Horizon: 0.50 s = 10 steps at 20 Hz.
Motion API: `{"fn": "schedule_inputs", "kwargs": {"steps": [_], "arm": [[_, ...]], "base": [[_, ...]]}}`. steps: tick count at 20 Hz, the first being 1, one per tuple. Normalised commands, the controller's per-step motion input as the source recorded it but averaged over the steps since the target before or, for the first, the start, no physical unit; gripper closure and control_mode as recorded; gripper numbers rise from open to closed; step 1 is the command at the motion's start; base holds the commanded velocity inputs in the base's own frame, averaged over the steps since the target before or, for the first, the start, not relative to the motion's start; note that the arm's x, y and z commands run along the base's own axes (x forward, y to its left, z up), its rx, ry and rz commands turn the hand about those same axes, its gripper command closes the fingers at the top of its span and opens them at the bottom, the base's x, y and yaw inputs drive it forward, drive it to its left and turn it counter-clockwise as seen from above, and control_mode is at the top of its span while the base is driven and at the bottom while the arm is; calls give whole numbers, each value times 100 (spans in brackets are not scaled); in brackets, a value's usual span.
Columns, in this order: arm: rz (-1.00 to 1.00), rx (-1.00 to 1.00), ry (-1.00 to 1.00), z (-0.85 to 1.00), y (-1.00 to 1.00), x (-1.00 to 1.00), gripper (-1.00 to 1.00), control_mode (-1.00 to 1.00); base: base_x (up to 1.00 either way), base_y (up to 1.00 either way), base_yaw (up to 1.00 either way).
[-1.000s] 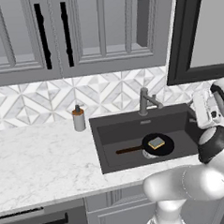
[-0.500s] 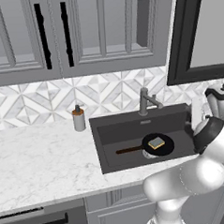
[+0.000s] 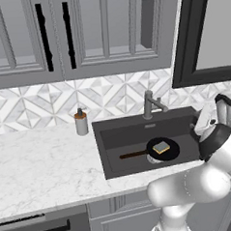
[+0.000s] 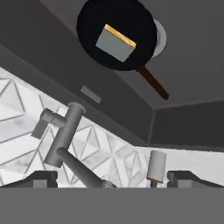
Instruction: Pick the pan and sponge and place them into the sink. Then turn on the water.
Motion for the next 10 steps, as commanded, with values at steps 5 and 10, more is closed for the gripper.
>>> {"fn": "schedule_inputs", "kwargs": {"steps": [5,10], "arm": [[-19,28,5,10,-13,8,-100,-100],[-11,13,-10,0,0,25,-100,-100]], "base": [[0,0,0],[0,0,0]]}}
